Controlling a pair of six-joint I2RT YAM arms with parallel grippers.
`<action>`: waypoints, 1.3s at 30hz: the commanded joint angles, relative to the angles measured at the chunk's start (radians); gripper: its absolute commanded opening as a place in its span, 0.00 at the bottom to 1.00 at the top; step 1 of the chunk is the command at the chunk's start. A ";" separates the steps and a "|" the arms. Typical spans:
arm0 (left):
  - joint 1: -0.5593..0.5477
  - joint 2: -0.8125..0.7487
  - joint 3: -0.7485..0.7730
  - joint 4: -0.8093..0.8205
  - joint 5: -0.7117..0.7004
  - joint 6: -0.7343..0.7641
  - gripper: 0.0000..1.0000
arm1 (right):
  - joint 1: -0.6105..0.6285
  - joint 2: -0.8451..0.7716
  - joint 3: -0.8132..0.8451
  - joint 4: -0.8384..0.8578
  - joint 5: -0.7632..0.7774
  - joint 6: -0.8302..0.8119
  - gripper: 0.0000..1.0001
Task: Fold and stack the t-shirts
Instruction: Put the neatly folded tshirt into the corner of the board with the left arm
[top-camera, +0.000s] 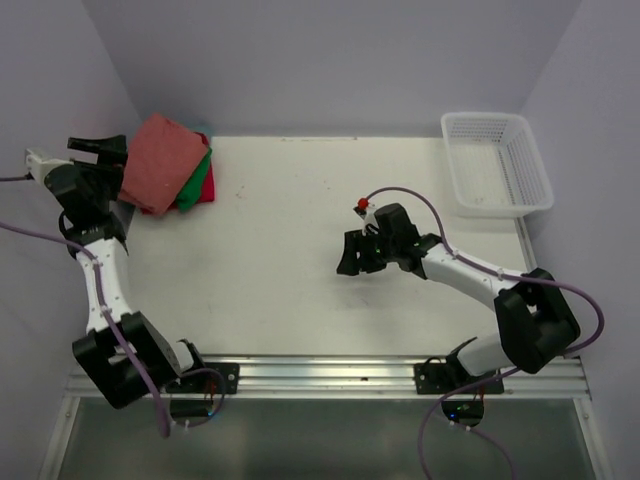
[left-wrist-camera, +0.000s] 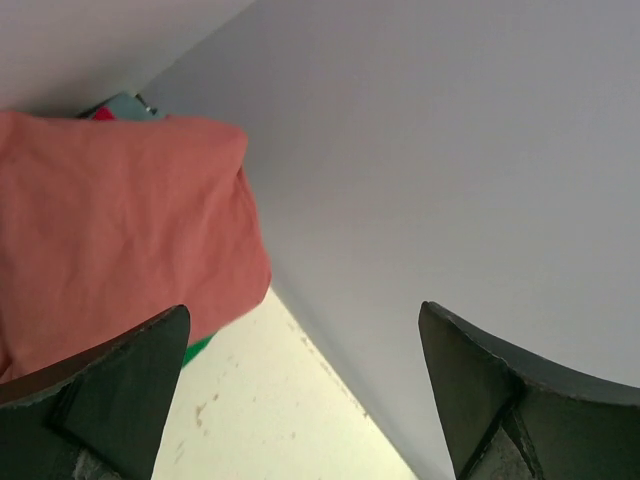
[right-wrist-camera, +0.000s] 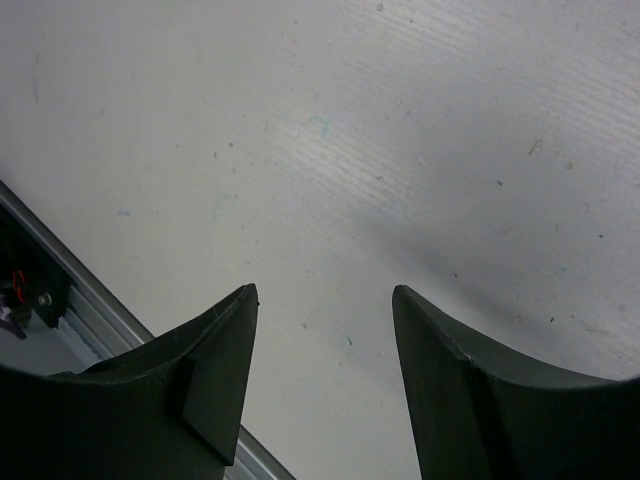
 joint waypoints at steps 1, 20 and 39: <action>-0.005 -0.194 -0.109 -0.185 -0.011 0.089 1.00 | 0.002 -0.011 0.031 0.055 -0.050 0.011 0.61; -0.497 -0.507 -0.238 -0.200 0.429 0.552 1.00 | 0.006 -0.388 0.156 -0.216 0.272 -0.038 0.83; -0.925 -0.224 -0.247 -0.145 0.353 0.709 1.00 | 0.004 -0.440 0.273 -0.365 0.431 -0.115 0.99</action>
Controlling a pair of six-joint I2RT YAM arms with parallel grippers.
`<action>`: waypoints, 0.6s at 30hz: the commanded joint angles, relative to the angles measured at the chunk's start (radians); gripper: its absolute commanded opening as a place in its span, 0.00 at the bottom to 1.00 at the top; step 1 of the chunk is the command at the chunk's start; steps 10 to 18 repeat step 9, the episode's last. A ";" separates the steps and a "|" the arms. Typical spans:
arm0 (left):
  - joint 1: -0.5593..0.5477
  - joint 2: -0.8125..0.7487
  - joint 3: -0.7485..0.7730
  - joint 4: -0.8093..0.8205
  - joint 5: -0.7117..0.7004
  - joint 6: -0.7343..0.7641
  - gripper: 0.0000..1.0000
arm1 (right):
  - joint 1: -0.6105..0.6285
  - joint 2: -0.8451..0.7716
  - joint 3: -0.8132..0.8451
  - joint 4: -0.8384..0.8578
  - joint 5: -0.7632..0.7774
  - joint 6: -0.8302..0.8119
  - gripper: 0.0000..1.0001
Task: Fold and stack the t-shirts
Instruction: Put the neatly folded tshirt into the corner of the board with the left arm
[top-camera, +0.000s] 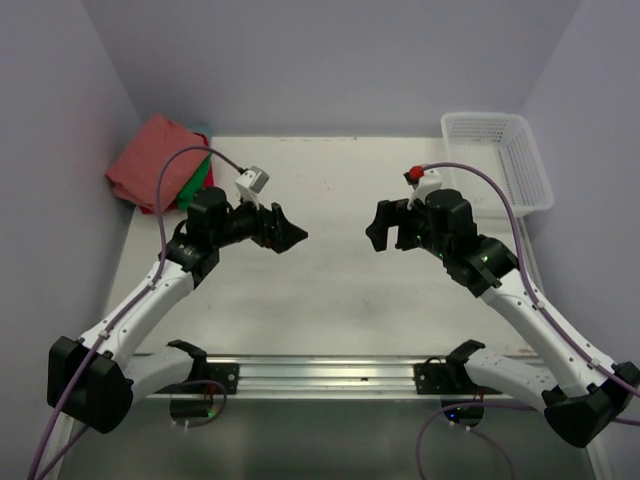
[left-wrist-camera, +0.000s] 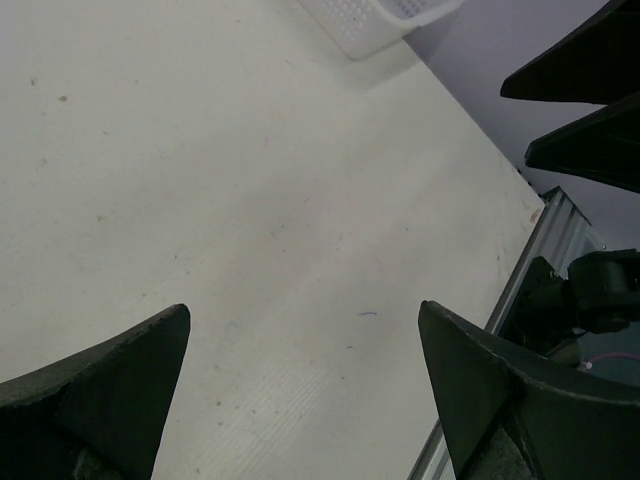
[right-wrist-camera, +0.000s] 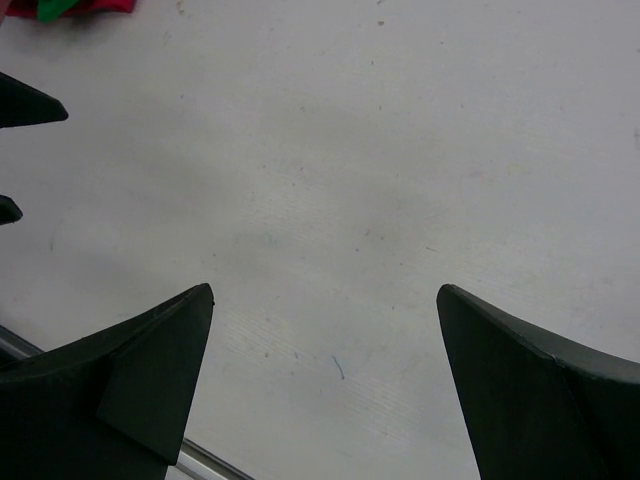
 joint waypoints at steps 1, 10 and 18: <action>-0.021 0.004 -0.011 0.044 -0.025 0.038 1.00 | 0.002 -0.001 0.041 -0.024 0.043 -0.038 0.99; -0.057 0.022 0.000 0.018 -0.039 0.059 1.00 | 0.002 -0.018 0.037 -0.004 0.063 -0.052 0.99; -0.057 0.022 0.000 0.018 -0.039 0.059 1.00 | 0.002 -0.018 0.037 -0.004 0.063 -0.052 0.99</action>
